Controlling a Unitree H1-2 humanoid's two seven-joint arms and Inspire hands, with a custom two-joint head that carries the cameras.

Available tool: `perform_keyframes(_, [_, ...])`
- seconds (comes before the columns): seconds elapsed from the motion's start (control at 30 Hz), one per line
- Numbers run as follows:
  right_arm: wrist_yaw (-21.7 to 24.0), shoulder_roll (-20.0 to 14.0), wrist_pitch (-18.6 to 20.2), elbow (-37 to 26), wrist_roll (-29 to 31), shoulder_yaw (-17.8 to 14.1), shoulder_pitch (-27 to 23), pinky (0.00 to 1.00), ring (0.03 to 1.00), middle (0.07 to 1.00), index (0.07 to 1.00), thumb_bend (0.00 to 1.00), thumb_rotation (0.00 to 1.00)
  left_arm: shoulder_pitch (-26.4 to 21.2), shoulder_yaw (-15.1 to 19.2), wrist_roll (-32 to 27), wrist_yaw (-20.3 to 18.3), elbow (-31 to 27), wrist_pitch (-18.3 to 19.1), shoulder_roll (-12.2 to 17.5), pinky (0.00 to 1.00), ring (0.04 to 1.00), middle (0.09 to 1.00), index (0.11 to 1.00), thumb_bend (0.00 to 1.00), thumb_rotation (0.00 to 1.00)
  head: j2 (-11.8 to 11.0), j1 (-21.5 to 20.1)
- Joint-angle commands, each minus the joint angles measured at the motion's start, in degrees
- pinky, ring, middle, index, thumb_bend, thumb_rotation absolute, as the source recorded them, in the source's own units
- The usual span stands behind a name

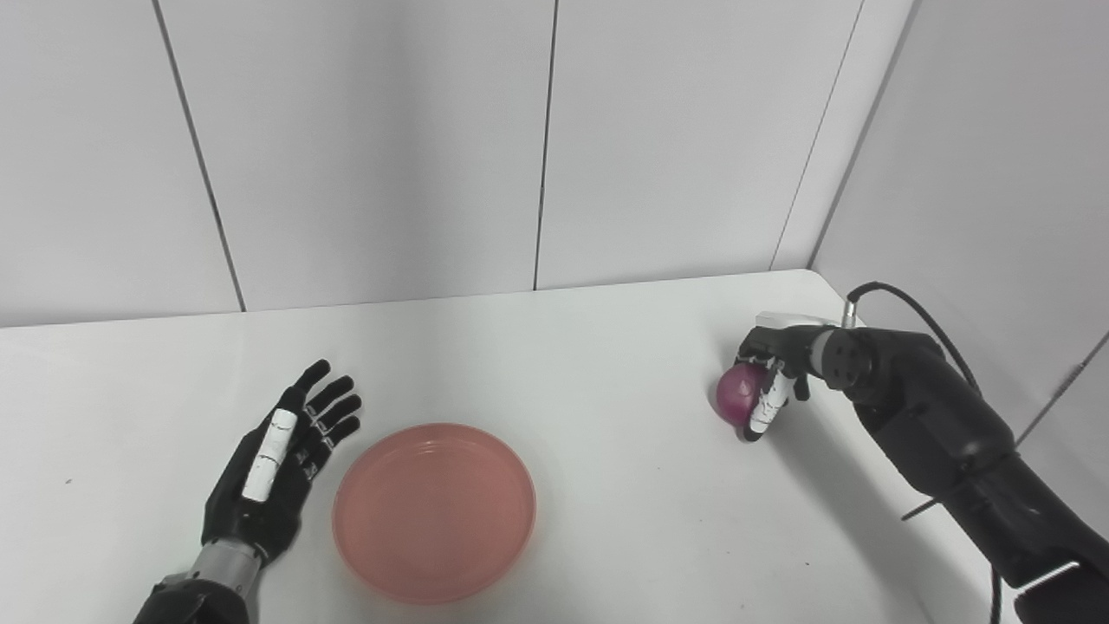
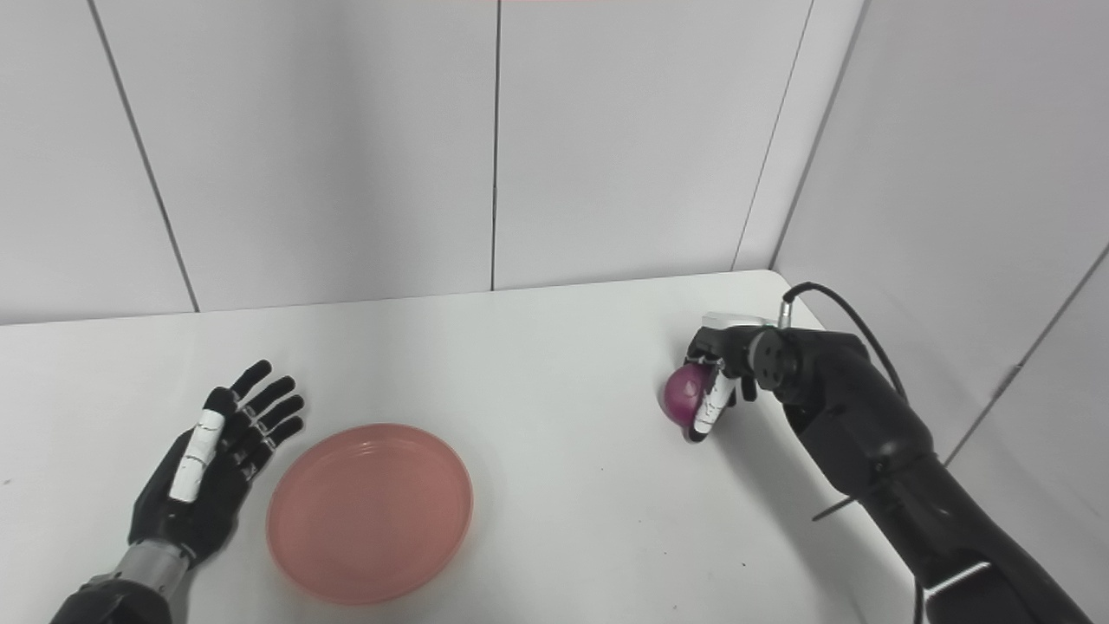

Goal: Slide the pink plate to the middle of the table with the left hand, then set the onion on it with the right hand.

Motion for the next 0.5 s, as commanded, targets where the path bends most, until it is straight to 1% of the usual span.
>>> perform_keyframes(0.0, [1.4,0.0,-0.5,-0.3,2.4,0.7,1.4,0.28,0.392,0.561,0.61,0.78,0.13,2.7,-0.4,1.2,1.5,3.4,5.1,0.4,0.88,0.86,0.857,0.881,0.8,0.66,0.1,0.0])
perform_keyframes(0.03, [1.1,0.0,-0.6,-0.4,2.6,0.7,1.4,0.28,0.383,0.556,0.542,0.63,0.14,2.7,-0.4,1.1,1.5,3.4,5.1,0.4,0.88,0.859,0.857,0.878,0.8,0.66,0.1,0.0])
perform_keyframes(0.07, [1.0,0.0,-0.5,-0.6,2.9,0.8,1.5,0.28,0.38,0.554,0.519,0.58,0.14,2.7,-0.3,1.1,1.6,3.4,5.3,0.4,0.88,0.859,0.857,0.878,0.8,0.66,0.1,0.0])
perform_keyframes(0.1, [1.0,0.0,-0.3,-0.7,3.1,0.8,1.5,0.28,0.382,0.557,0.507,0.55,0.14,2.7,-0.3,1.1,1.6,3.4,5.4,0.4,0.88,0.859,0.859,0.878,0.81,0.65,0.1,0.0])
perform_keyframes(0.17, [0.5,0.1,-0.9,-0.8,3.6,0.8,1.6,0.28,0.38,0.558,0.497,0.53,0.14,2.7,-0.4,1.1,1.6,3.4,5.3,0.4,0.88,0.858,0.858,0.879,0.8,0.65,0.1,0.0])
perform_keyframes(0.27, [-0.5,0.1,-1.6,-1.0,4.2,0.7,1.8,0.27,0.371,0.541,0.494,0.52,0.14,2.8,-0.4,1.1,1.5,3.3,5.3,0.4,0.88,0.857,0.857,0.882,0.8,0.65,0.0,0.1])
perform_keyframes(0.3, [-0.8,0.1,-1.5,-1.1,4.4,0.7,1.9,0.26,0.351,0.48,0.514,0.52,0.04,2.8,-0.4,1.1,1.6,3.2,5.3,0.4,0.88,0.86,0.858,0.885,0.79,0.65,0.0,0.1])
perform_keyframes(0.47, [-1.8,0.0,-1.5,-1.4,4.9,0.9,2.1,0.24,0.33,0.45,0.527,0.52,0.0,2.8,-0.6,1.3,1.6,3.2,5.4,0.4,0.88,0.859,0.856,0.883,0.8,0.65,0.0,0.1])
